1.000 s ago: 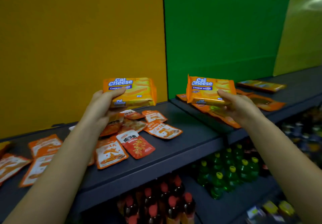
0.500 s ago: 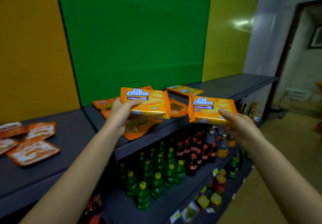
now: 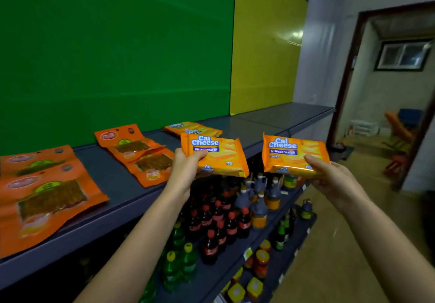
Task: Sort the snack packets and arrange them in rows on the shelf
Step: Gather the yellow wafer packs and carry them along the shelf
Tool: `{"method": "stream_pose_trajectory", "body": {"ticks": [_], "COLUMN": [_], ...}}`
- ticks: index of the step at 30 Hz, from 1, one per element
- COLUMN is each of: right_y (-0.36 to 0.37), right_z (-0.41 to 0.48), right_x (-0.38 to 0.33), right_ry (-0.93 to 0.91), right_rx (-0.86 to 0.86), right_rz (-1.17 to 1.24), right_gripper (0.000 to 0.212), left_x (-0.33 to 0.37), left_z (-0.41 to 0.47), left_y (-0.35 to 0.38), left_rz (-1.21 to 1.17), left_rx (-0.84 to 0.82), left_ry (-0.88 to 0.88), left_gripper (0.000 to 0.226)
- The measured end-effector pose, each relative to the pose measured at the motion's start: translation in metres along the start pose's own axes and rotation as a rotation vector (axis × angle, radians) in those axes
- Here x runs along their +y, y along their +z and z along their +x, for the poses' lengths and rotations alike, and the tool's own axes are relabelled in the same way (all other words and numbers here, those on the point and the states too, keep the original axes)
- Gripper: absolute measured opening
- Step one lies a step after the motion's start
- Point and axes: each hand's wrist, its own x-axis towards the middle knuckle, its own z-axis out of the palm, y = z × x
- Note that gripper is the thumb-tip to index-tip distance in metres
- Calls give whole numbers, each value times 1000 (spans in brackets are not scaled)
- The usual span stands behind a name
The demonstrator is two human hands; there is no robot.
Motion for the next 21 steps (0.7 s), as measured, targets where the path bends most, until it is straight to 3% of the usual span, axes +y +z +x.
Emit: {"method": "stream_pose_trajectory", "body": {"ticks": [6, 13, 16, 21], "right_y": [-1, 38, 53, 80], "right_z": [87, 192, 226, 278], "right_x": [-6, -12, -5, 7], "right_ry": [-17, -51, -34, -9], "right_rx": [-19, -151, -209, -303], "right_rz": [-24, -12, 2, -7], "right_gripper": [12, 11, 8, 8], "left_x": [-24, -39, -44, -44], "left_z": [66, 125, 131, 130], "left_y": [49, 72, 75, 78], "left_rz": [25, 72, 117, 354], "left_rx": [45, 107, 140, 238], "left_ry": [20, 23, 31, 90], "left_gripper": [37, 55, 49, 48]}}
